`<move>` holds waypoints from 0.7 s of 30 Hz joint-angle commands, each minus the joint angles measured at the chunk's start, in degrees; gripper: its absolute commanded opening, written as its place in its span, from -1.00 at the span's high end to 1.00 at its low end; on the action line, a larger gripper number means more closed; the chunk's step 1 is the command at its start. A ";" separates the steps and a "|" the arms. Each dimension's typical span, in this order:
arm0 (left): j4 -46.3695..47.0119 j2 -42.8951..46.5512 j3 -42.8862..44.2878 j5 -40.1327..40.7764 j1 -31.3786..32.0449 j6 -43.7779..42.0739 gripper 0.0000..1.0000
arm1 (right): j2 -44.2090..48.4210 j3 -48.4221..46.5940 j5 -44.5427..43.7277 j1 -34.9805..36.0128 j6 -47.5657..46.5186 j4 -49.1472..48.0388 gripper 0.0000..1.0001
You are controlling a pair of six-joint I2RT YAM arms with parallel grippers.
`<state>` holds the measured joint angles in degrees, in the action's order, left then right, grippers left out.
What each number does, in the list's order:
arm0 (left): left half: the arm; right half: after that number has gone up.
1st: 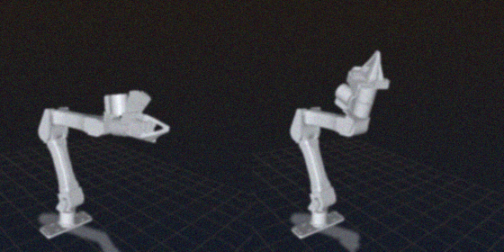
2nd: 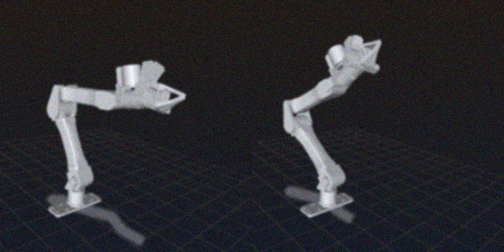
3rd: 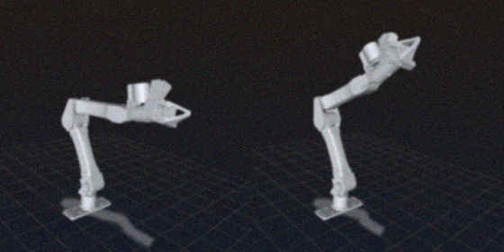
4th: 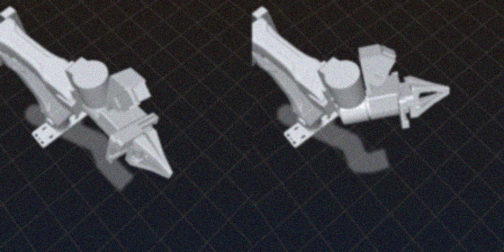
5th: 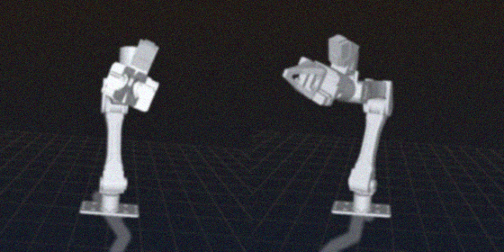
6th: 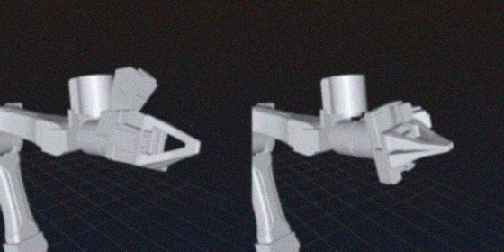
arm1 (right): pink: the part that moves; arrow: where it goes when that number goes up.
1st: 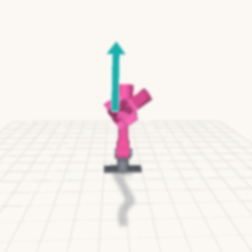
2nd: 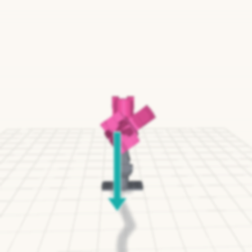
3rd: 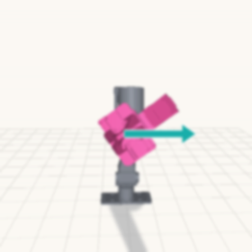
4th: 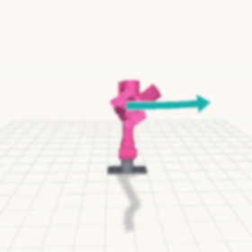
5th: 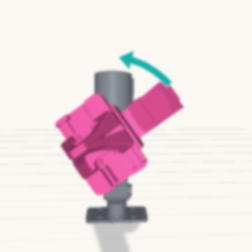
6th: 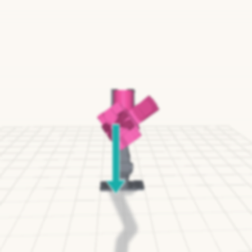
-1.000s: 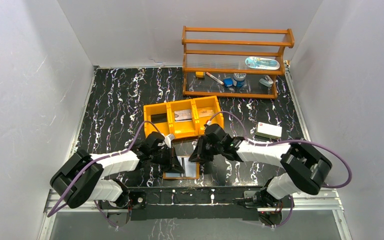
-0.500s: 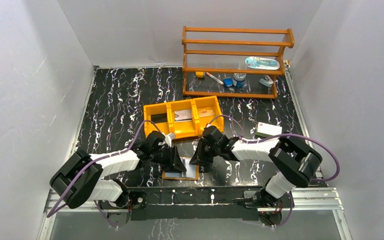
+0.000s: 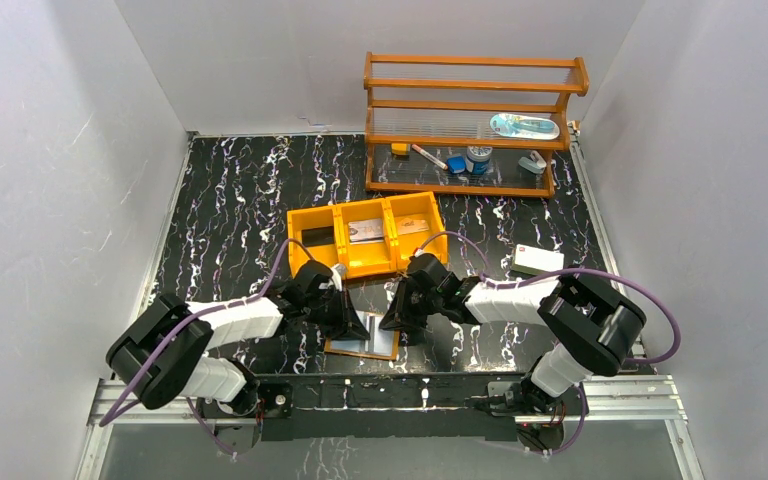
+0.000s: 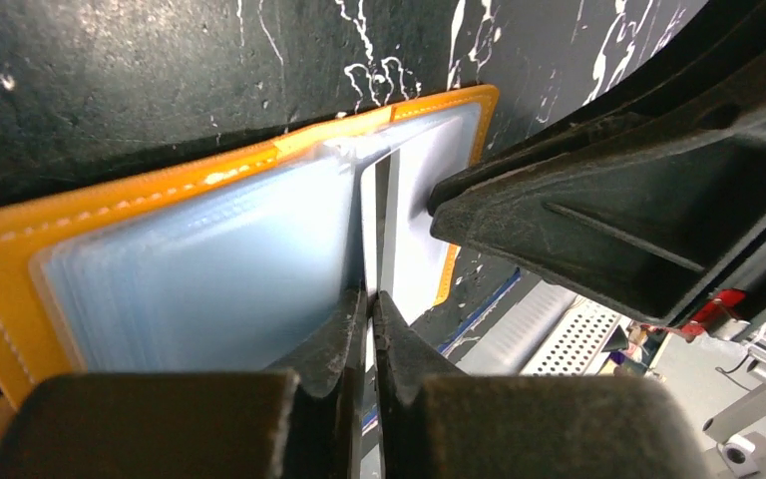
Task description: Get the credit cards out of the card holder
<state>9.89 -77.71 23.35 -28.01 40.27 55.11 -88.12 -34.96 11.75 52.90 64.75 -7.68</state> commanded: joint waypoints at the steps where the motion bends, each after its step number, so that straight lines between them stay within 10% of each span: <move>1: 4.95 3.71 -0.24 2.90 -0.36 2.55 1.00 | -1.05 2.10 -1.23 0.41 -0.59 3.89 0.58; 21: -9.94 11.29 1.16 9.68 -0.72 -4.04 1.00 | -0.09 1.75 -1.56 0.30 -1.25 4.71 0.57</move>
<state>3.49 -67.40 22.65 -20.71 39.92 53.69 -87.70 -34.59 11.75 52.90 64.88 -7.31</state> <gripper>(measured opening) 0.009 0.217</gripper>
